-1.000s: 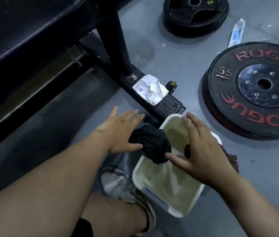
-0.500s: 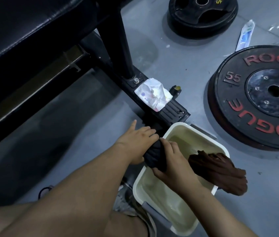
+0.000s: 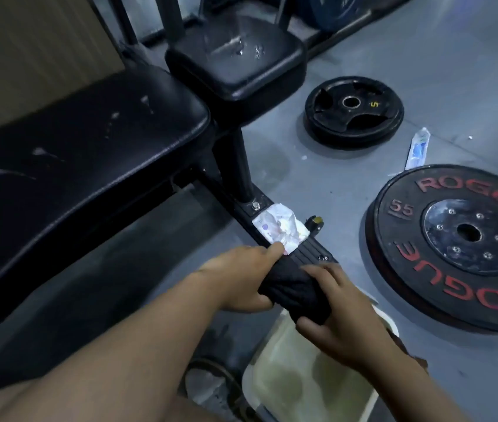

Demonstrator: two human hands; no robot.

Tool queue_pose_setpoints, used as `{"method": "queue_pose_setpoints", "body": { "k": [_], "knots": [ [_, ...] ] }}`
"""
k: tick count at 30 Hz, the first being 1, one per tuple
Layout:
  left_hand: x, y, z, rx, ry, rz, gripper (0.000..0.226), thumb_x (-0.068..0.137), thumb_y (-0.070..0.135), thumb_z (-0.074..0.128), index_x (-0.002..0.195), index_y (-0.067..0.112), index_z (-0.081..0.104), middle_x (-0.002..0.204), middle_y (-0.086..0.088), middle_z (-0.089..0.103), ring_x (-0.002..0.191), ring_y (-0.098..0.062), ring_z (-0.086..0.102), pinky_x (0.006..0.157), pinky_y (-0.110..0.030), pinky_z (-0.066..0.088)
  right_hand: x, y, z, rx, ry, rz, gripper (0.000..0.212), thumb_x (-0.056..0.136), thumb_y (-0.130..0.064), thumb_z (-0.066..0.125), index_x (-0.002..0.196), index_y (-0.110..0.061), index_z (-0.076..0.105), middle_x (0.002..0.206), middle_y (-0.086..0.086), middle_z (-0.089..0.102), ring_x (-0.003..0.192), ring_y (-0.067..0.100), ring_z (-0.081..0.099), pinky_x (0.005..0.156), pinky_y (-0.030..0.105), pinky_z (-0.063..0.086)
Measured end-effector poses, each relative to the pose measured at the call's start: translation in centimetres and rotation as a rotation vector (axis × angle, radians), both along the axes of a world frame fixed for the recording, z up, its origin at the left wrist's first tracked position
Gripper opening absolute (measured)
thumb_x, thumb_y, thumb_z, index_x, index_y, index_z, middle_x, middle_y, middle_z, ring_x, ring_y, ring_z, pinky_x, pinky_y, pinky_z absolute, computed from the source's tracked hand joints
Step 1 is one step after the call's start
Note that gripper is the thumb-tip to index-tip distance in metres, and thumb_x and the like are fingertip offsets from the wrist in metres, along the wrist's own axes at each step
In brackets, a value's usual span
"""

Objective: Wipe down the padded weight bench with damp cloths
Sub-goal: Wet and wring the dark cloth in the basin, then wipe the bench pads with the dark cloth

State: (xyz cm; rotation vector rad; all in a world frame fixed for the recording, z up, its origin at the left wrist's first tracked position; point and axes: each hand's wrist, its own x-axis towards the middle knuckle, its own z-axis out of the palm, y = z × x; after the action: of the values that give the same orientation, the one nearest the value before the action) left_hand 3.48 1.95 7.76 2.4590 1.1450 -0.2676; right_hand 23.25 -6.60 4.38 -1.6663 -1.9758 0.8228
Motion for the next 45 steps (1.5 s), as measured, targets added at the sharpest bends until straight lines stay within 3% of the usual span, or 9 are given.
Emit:
{"method": "queue_pose_setpoints", "body": {
  "k": [5,10,16,24,29,35,39,42,45],
  "knots": [
    [-0.4,0.3,7.8,0.225,0.019,-0.079,0.048,0.078,0.042,0.065,0.095,0.026,0.024,0.098,-0.003,0.062,0.084,-0.029,0.06,0.064,-0.035,0.037,0.4,1.8,6.5,0.081,0.063,-0.009,0.057,0.059,-0.033,0.069,0.114,-0.04,0.053,0.101,-0.024,0.062,0.087,-0.001,0.061,0.071,0.023,0.049],
    [-3.2,1.3,14.2,0.505,0.043,-0.172,0.051,0.077,0.054,0.051,0.113,0.021,0.035,0.097,-0.005,0.057,0.077,-0.032,0.062,0.066,-0.041,0.051,-1.0,3.9,12.6,0.203,0.077,0.048,0.065,0.057,-0.039,0.067,0.119,-0.046,0.05,0.103,-0.029,0.063,0.088,-0.003,0.063,0.073,0.019,0.049],
    [-8.5,3.7,20.6,0.712,0.063,0.049,0.05,0.076,0.057,0.043,0.115,0.025,0.045,0.094,0.002,0.062,0.09,-0.024,0.061,0.072,-0.037,0.05,-4.7,8.3,19.4,0.37,0.128,0.134,0.069,0.063,-0.032,0.069,0.127,-0.046,0.046,0.11,-0.027,0.065,0.097,-0.002,0.064,0.081,0.018,0.048],
    [-15.1,11.1,22.9,0.747,0.255,0.269,0.051,0.095,0.054,0.043,0.136,0.025,0.034,0.115,-0.004,0.061,0.107,-0.026,0.053,0.079,-0.038,0.044,-11.2,18.4,23.9,0.458,0.0,0.203,0.064,0.074,-0.039,0.069,0.135,-0.039,0.047,0.115,-0.018,0.065,0.105,0.005,0.06,0.09,0.026,0.048],
    [-16.1,14.8,21.1,0.671,0.088,0.49,0.047,0.098,0.047,0.046,0.135,0.02,0.034,0.123,-0.01,0.053,0.106,-0.033,0.059,0.076,-0.04,0.043,-14.2,22.6,23.8,0.438,0.018,0.127,0.053,0.077,-0.035,0.069,0.127,-0.04,0.051,0.104,-0.018,0.067,0.099,0.006,0.06,0.083,0.025,0.047],
    [-16.4,14.9,17.6,0.427,0.086,0.557,0.106,0.071,0.078,0.061,0.151,0.022,0.02,0.136,-0.007,0.05,0.124,-0.029,0.048,0.098,-0.044,0.046,-15.8,24.4,20.9,0.375,-0.148,0.122,0.067,0.079,-0.046,0.067,0.14,-0.036,0.041,0.125,-0.008,0.06,0.116,0.016,0.057,0.094,0.032,0.046],
    [-16.7,15.8,16.9,0.364,0.03,0.53,0.086,0.077,0.048,0.072,0.145,0.022,0.025,0.127,-0.008,0.055,0.118,-0.031,0.053,0.091,-0.042,0.048,-15.4,24.8,20.6,0.363,-0.185,0.125,0.072,0.079,-0.048,0.068,0.142,-0.037,0.036,0.13,-0.009,0.058,0.117,0.017,0.056,0.093,0.032,0.046],
    [-17.7,16.1,17.7,0.501,0.298,0.382,0.061,0.088,0.017,0.061,0.14,0.02,0.029,0.123,-0.01,0.053,0.113,-0.032,0.056,0.081,-0.04,0.046,-14.8,25.5,20.5,0.324,-0.254,0.134,0.078,0.078,-0.053,0.07,0.144,-0.037,0.031,0.131,-0.008,0.055,0.118,0.018,0.055,0.093,0.035,0.047],
    [-19.4,15.8,17.8,0.585,0.433,0.272,0.053,0.092,0.013,0.053,0.14,0.023,0.032,0.124,-0.008,0.049,0.112,-0.03,0.053,0.076,-0.039,0.04,-14.7,25.8,20.4,0.297,-0.333,0.164,0.072,0.085,-0.052,0.065,0.146,-0.033,0.032,0.133,-0.004,0.05,0.121,0.02,0.051,0.096,0.034,0.046]
  ]
}}
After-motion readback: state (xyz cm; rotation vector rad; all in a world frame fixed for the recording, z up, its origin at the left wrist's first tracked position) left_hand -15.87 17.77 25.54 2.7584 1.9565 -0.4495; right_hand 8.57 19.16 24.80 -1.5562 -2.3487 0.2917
